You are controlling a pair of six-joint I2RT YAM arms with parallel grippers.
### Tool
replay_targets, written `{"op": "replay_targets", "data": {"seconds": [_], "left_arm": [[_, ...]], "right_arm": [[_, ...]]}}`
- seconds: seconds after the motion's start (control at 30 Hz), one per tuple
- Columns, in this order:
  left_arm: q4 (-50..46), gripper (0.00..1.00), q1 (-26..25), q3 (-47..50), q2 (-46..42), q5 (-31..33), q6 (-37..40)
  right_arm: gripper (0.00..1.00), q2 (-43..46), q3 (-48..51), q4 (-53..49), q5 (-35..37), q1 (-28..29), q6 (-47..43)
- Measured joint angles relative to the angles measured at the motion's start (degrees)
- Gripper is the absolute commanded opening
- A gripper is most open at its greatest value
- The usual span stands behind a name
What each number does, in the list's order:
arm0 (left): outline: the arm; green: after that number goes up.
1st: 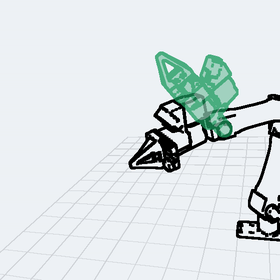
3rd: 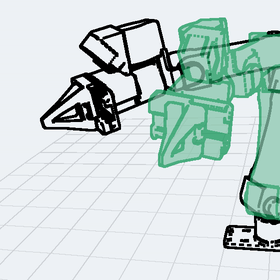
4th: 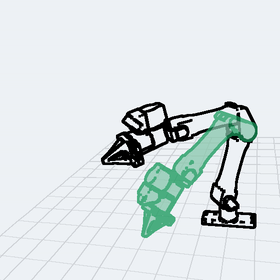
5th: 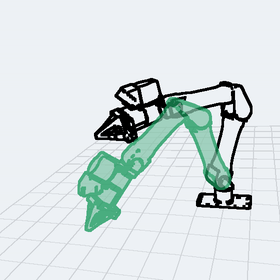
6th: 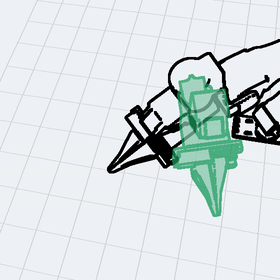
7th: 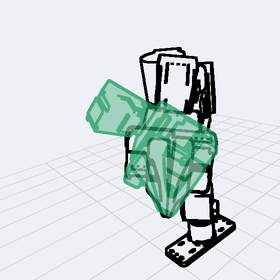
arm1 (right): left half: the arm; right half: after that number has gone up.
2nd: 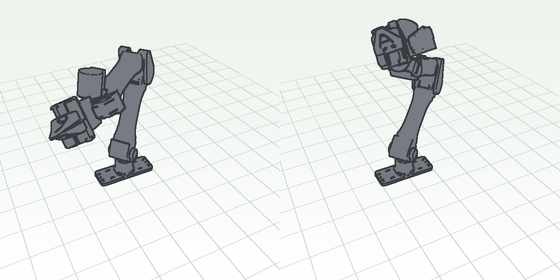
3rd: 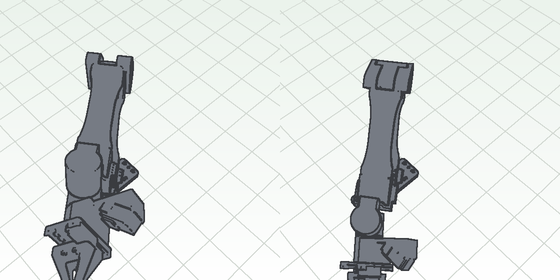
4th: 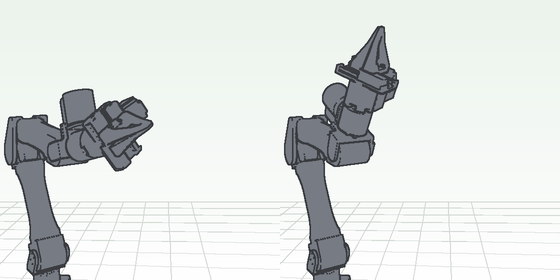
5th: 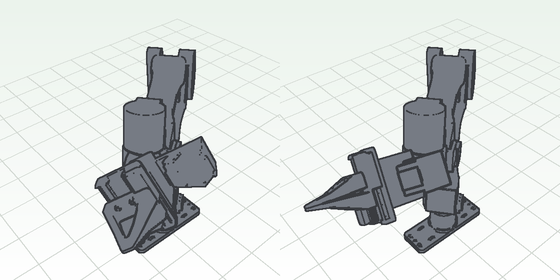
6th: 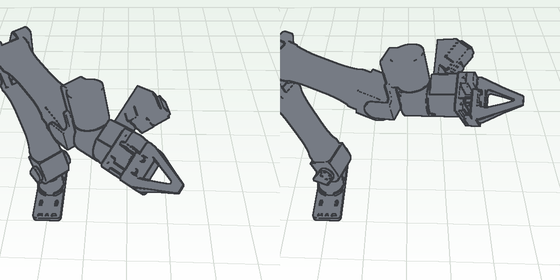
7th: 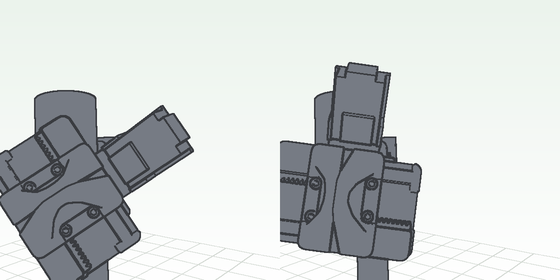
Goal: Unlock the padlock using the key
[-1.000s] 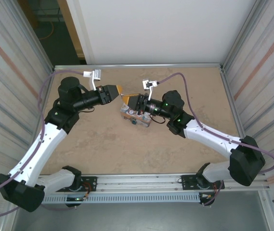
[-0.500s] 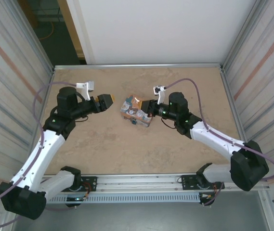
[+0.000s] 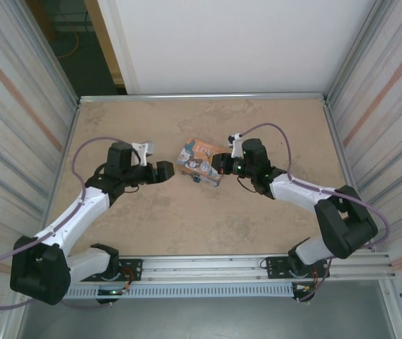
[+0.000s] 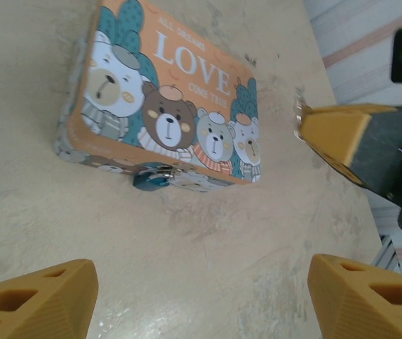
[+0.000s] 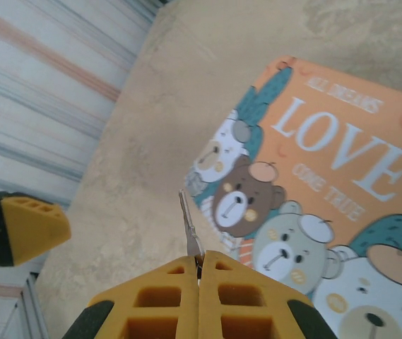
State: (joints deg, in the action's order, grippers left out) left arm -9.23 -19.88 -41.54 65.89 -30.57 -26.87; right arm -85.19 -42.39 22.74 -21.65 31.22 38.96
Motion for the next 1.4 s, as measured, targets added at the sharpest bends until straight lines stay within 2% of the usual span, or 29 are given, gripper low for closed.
{"op": "replay_targets", "data": {"seconds": [0.43, 0.93, 1.07, 1.2, 1.4], "left_arm": [[5.1, 0.76, -7.5, -2.4, 15.5, 0.2, 6.3], [11.4, 0.73, -7.9, -5.4, 26.3, 0.5, 9.1], [12.6, 0.73, -7.8, -6.4, 27.5, 0.7, 9.4], [13.8, 0.67, -7.5, -6.5, 28.5, 1.3, 10.5], [15.5, 0.67, -7.1, -6.5, 30.4, 1.9, 11.9]], "right_arm": [[0.00, -7.4, 0.3, 3.3, 0.7, -1.7, 2.8], [0.00, -10.6, 0.5, 7.6, 0.7, -1.6, 4.7], [0.00, -11.4, 0.6, 9.9, 1.0, -1.0, 5.9], [0.00, -12.5, 0.6, 12.2, 1.2, 0.0, 7.0], [0.00, -13.2, 0.6, 13.7, 1.3, 0.4, 7.4]]}}
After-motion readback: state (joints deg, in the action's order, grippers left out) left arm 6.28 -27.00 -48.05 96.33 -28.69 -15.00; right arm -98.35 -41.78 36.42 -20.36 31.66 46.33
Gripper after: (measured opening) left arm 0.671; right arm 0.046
